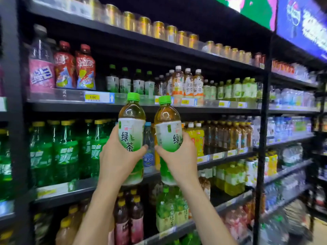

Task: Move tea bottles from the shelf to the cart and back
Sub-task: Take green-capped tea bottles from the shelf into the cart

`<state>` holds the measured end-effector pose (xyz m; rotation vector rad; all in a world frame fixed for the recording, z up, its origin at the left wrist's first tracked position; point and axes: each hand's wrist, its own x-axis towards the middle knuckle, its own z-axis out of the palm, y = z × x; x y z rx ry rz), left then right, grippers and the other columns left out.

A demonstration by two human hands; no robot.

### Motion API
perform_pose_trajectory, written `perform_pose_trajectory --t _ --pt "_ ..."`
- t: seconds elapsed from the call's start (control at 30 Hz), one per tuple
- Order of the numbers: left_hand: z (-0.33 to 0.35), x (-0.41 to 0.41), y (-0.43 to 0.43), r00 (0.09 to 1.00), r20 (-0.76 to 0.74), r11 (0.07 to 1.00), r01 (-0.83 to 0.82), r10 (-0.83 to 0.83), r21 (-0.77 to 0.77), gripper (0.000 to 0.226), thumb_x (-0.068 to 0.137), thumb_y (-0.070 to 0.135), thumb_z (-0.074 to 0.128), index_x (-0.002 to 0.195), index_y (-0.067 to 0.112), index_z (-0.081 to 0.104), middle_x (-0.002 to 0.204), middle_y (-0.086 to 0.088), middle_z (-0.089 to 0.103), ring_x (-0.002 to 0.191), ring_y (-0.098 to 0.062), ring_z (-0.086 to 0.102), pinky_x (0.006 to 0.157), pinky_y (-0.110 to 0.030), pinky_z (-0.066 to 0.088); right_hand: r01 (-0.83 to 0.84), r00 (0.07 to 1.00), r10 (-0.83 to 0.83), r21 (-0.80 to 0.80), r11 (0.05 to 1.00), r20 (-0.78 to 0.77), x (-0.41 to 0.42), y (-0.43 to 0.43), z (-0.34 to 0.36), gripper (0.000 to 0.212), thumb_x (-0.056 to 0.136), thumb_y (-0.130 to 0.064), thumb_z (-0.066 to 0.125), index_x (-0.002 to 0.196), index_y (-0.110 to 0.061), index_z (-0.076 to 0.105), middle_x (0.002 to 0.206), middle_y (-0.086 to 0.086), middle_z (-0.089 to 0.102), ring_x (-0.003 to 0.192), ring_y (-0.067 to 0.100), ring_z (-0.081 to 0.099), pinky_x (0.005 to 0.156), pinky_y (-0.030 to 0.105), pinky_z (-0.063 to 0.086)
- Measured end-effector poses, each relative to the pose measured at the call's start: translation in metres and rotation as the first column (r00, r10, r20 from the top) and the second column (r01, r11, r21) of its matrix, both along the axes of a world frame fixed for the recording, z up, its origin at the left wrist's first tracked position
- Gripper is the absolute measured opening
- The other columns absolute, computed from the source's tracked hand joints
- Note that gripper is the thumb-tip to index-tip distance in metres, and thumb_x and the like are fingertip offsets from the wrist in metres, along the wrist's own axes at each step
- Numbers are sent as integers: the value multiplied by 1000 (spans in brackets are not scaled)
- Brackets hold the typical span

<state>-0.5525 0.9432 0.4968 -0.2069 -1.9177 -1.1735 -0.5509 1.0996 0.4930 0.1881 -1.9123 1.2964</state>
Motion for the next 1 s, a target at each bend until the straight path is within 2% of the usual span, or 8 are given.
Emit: perform_pose_trajectory --t 0.13,0.27,0.4,0.47,0.6,0.77,0.9,1.0 --pt "12 -11 31 997 -10 997 -72 72 -25 66 66 33 88 122 32 53 91 21 62 86 -14 62 75 -34 48 -88 996 89 13 996 -22 -19 32 12 49 71 -31 87 108 -24 55 100 -9 63 90 8 62 68 18 49" --pt "24 -30 52 994 -40 993 -105 103 -49 75 66 36 87 132 31 52 104 10 66 92 -16 63 76 -34 49 -151 987 151 10 988 -53 -41 55 27 48 72 -30 87 107 -25 55 101 -8 63 92 8 61 72 21 51" --pt "36 -47 64 988 -65 987 -146 142 -72 72 68 35 87 131 34 52 91 23 62 80 10 55 64 -18 40 -199 975 197 -11 980 -103 -66 68 46 46 72 -28 87 105 -22 56 97 -7 63 90 10 62 69 22 52" --pt "43 -57 67 986 -68 984 -160 155 -74 70 68 35 87 128 34 52 86 25 61 76 13 55 63 -16 39 -224 967 221 -13 974 -130 -81 70 55 45 72 -28 87 104 -20 57 97 -5 64 89 10 62 68 20 51" --pt "57 -78 64 982 -104 984 -167 161 -61 60 67 36 87 118 33 55 89 21 64 79 8 60 68 -23 46 -236 954 230 -12 972 -190 -112 69 71 53 72 -30 87 115 -15 59 103 -3 66 94 13 63 76 25 54" --pt "84 -102 52 976 -142 985 -172 166 -31 48 67 41 86 104 35 55 90 14 67 89 -12 65 84 -40 53 -284 929 272 -14 959 -251 -144 58 90 49 72 -27 87 110 -18 58 97 -8 64 86 6 62 66 12 45" --pt "107 -122 38 974 -186 989 -141 132 -38 51 61 46 80 105 33 57 93 11 69 88 -11 67 83 -45 55 -329 909 310 -24 944 -280 -170 47 104 47 71 -28 87 109 -18 61 100 -1 67 90 13 65 73 27 55" --pt "123 -136 28 967 -209 985 -161 146 -56 51 61 47 80 104 32 58 93 10 69 89 -12 67 83 -46 56 -364 894 339 -32 931 -294 -186 39 114 45 72 -27 87 108 -18 61 99 -1 68 90 14 66 70 26 54"
